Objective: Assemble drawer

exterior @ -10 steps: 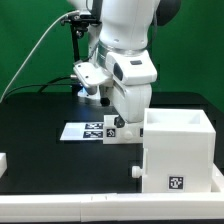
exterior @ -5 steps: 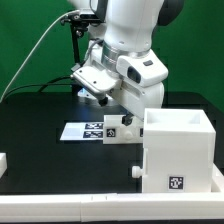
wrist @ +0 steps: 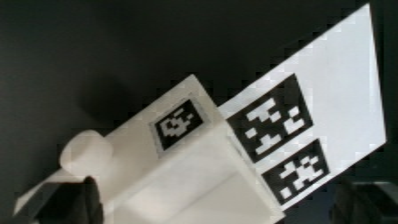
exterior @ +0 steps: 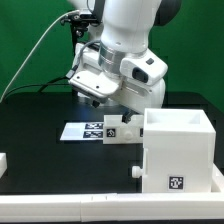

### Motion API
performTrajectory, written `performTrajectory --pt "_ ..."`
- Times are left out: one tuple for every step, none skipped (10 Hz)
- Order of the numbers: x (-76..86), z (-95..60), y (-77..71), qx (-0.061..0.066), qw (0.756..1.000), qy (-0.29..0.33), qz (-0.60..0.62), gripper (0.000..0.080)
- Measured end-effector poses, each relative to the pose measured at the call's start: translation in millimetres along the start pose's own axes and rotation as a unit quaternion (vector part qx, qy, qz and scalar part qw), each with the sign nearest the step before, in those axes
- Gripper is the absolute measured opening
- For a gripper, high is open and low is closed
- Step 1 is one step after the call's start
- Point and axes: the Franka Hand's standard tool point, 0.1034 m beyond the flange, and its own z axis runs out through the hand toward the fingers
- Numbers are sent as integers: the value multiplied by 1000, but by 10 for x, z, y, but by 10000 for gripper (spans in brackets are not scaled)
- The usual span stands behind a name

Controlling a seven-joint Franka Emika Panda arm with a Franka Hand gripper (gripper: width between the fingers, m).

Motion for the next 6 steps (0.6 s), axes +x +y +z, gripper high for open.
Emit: performTrajectory --pt "51 25 -38 13 999 16 -50 649" --pt "100 28 -25 28 995 32 -86 649" --pt "122 11 -5 37 992 44 -113 649" --pt "135 -9 -16 42 989 52 -135 649" --pt "135 4 -31 41 985 55 -157 649" --pt "131 9 -39 41 985 55 -155 649"
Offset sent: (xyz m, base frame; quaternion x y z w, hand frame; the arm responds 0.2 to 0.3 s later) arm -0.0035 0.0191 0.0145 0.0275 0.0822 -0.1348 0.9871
